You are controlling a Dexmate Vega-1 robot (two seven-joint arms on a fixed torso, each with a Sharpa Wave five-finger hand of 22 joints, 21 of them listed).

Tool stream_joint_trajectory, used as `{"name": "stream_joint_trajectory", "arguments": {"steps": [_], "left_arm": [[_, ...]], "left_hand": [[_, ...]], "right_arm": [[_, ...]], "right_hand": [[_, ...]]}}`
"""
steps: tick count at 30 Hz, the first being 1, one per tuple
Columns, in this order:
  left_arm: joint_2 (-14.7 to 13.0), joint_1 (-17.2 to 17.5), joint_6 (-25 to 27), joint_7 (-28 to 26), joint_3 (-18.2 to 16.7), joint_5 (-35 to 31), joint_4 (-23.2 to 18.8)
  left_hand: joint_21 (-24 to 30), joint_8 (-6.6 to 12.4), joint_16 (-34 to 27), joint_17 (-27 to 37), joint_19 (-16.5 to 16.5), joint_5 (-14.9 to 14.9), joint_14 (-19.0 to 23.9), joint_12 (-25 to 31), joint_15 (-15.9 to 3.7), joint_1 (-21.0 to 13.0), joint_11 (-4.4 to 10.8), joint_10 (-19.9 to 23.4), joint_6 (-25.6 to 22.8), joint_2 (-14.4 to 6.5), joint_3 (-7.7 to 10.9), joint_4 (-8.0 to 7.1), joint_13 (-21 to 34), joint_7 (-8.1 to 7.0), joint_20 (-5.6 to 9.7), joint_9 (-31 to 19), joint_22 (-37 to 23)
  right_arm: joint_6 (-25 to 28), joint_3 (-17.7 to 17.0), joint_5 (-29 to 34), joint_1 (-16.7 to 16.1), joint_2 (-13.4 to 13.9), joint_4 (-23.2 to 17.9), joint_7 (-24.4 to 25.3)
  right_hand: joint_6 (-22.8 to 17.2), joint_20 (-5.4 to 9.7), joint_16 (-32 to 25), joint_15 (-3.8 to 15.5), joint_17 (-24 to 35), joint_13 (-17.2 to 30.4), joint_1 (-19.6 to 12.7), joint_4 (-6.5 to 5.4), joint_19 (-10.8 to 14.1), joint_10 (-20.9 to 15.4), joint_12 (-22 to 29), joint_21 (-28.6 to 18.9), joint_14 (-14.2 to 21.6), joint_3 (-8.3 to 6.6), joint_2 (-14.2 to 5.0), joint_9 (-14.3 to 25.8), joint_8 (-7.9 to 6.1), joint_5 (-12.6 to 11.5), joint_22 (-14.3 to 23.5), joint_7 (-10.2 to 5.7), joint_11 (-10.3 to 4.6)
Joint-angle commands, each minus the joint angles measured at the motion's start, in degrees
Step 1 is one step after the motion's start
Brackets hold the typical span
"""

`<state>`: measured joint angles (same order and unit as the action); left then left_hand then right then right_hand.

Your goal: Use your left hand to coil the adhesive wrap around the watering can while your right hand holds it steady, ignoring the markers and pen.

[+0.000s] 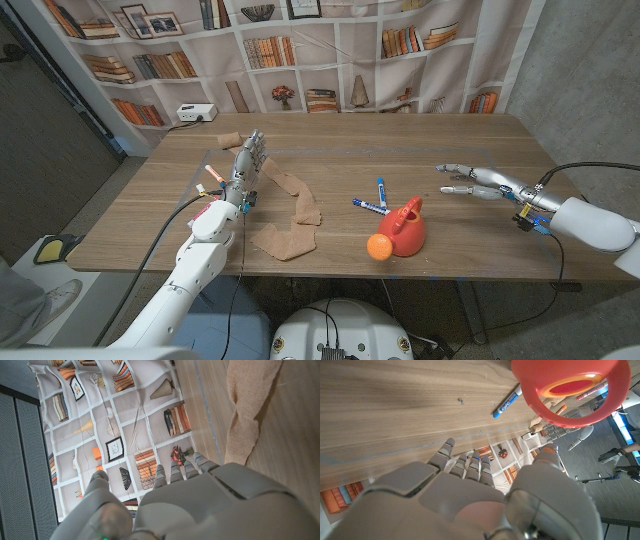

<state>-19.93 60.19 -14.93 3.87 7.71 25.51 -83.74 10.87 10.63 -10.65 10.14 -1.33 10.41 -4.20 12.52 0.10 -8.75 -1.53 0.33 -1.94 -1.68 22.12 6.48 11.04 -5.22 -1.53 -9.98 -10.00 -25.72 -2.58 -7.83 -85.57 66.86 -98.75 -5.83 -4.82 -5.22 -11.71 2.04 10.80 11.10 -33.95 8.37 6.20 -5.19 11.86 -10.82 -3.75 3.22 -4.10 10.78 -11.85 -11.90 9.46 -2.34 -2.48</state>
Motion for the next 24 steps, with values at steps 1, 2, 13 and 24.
{"name": "stream_joint_trajectory", "arguments": {"steps": [1, 2, 13, 24], "left_arm": [[0.2, -0.5, -0.3, 0.4, -0.1, 0.1, 0.9], [0.2, -0.6, -0.3, 0.4, -0.1, 0.0, 1.0], [0.7, -1.3, -0.2, 0.5, 0.3, -0.4, 1.7], [1.0, -1.6, 0.1, -0.1, 0.6, -1.1, 1.5]], "left_hand": [[0.3, 0.12, -0.1, 0.2, 0.2, 0.1, 0.2, 0.1, 0.26, 0.0, -0.17, 0.4, -0.2, -0.2, -0.05, 0.39, 0.3, 0.03, -0.43, -0.3, -0.1], [0.3, 0.12, 0.0, 0.2, 0.2, 0.1, 0.2, 0.1, 0.26, 0.0, -0.19, 0.4, -0.2, -0.2, -0.05, 0.39, 0.3, 0.04, -0.38, -0.3, -0.1], [0.3, 0.10, 0.0, 0.2, 0.2, 0.1, 0.2, 0.1, 0.28, 0.0, -0.14, 0.4, -0.2, -0.2, -0.08, 0.41, 0.3, -0.04, -0.45, -0.3, -0.1], [0.3, 0.10, 0.0, 0.2, 0.2, 0.1, 0.1, 0.1, 0.27, 0.1, -0.06, 0.4, -0.2, -0.2, -0.10, 0.44, 0.3, -0.01, -0.41, -0.3, -0.1]], "right_arm": [[1.0, -0.8, 0.9, -0.9, 0.4, -0.3, 0.0], [1.0, -1.0, 0.9, -1.1, 0.5, -0.3, -0.1], [1.2, -2.4, 1.8, -2.7, 0.1, -0.3, 0.4], [0.5, -4.1, 2.2, -4.6, -0.7, 0.1, 0.9]], "right_hand": [[-0.2, 0.07, 0.2, 2.83, 0.1, 0.2, -0.7, 0.14, 0.4, -0.3, 0.0, 0.1, -0.4, -0.08, 0.13, 0.2, 0.10, -0.2, 0.2, -0.28, -0.34], [-0.2, 0.06, 0.2, 2.82, 0.1, 0.2, -0.7, 0.13, 0.4, -0.3, 0.0, 0.1, -0.4, -0.08, 0.13, 0.2, 0.09, -0.2, 0.2, -0.29, -0.32], [-0.3, 0.05, 0.2, 2.85, 0.1, 0.3, -0.6, 0.00, 0.5, -0.3, -0.1, 0.1, -0.3, -0.08, 0.24, 0.2, 0.14, -0.2, 0.2, -0.33, -0.35], [-0.3, 0.21, 0.1, 3.12, 0.2, 0.3, -0.4, -0.18, 0.7, -0.4, -0.1, 0.0, -0.2, -0.04, 0.30, 0.2, 0.15, -0.3, 0.2, -0.40, -0.36]]}}
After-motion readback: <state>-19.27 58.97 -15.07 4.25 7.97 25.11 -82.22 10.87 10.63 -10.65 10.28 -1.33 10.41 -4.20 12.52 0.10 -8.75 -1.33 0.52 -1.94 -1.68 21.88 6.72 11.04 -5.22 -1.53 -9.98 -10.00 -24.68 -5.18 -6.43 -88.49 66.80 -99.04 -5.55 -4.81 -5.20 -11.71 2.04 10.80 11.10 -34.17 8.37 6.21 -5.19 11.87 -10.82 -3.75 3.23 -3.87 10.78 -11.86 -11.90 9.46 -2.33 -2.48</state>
